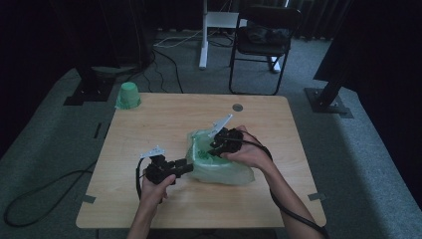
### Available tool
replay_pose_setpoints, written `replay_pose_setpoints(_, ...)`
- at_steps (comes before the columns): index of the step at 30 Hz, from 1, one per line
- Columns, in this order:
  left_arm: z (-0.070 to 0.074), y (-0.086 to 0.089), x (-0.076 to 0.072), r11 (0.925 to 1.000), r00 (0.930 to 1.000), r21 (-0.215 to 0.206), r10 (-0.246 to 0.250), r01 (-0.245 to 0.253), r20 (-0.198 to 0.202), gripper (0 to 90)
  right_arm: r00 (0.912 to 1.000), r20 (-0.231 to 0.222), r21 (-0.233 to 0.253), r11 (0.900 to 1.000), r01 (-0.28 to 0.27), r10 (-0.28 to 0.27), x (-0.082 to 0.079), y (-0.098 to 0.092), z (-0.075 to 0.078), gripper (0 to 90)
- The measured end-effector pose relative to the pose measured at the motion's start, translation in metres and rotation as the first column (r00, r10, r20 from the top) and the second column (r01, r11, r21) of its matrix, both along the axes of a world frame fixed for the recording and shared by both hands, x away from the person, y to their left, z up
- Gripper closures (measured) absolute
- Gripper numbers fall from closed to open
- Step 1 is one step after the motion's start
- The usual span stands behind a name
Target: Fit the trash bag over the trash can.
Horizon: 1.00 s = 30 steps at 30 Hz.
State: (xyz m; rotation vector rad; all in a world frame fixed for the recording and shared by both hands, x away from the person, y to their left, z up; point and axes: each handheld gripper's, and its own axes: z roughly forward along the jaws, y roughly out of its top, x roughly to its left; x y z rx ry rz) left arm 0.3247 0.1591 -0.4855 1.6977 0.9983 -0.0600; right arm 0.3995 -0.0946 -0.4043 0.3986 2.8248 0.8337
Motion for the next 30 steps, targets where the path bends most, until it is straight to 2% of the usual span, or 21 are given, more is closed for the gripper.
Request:
replay_pose_setpoints(7, 0.000, -0.001, 0.000, 1.0000, 1.0000, 0.000, -0.002, 0.002, 0.002, 50.1, 1.0000, -0.001, -0.021, 1.000, -0.001, 0.001, 0.002, 0.002, -0.002, 65.3)
replay_pose_setpoints(16, 0.000, -0.001, 0.000, 1.0000, 1.0000, 0.000, -0.004, 0.004, 0.002, 50.1, 0.9995, 0.030, -0.085, 0.996, 0.008, -0.006, 0.002, 0.008, -0.003, 56.7)
replay_pose_setpoints(24, 0.000, -0.001, 0.000, 1.0000, 1.0000, -0.002, -0.003, 0.003, 0.002, 50.0, 0.9982, 0.059, -0.137, 0.990, 0.018, -0.010, 0.001, 0.012, -0.004, 46.1)
replay_pose_setpoints(30, 0.000, -0.001, 0.000, 1.0000, 1.0000, -0.003, -0.004, 0.004, 0.003, 50.0, 0.9969, 0.078, -0.189, 0.982, 0.027, -0.013, 0.000, 0.015, -0.003, 42.4)
